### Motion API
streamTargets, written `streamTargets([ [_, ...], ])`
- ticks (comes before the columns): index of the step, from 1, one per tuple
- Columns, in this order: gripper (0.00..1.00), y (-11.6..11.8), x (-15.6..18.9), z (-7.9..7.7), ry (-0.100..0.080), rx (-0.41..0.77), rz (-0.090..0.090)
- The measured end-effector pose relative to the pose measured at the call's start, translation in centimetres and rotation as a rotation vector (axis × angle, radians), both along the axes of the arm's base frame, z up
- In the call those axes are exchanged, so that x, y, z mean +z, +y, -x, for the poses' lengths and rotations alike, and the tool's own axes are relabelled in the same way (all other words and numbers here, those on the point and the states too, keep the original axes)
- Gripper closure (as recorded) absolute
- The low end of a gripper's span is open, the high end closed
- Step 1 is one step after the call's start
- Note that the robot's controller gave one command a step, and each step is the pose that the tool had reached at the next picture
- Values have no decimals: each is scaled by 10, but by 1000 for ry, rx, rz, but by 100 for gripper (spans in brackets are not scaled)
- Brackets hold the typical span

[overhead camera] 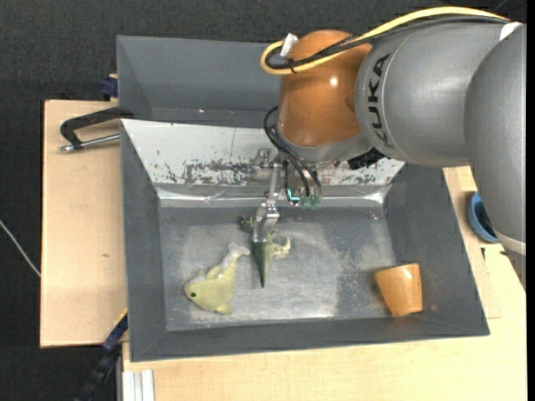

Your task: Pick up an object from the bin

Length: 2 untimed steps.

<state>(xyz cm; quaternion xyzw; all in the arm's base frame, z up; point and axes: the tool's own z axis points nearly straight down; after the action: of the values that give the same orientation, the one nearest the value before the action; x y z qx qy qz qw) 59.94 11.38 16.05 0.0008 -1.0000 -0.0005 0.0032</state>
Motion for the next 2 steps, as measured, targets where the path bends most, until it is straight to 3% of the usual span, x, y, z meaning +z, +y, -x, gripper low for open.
streamTargets([
  [1,0,-34,-90,24,-13,-39,-3],
  [2,100,-33,-86,21,-23,-36,-3],
])
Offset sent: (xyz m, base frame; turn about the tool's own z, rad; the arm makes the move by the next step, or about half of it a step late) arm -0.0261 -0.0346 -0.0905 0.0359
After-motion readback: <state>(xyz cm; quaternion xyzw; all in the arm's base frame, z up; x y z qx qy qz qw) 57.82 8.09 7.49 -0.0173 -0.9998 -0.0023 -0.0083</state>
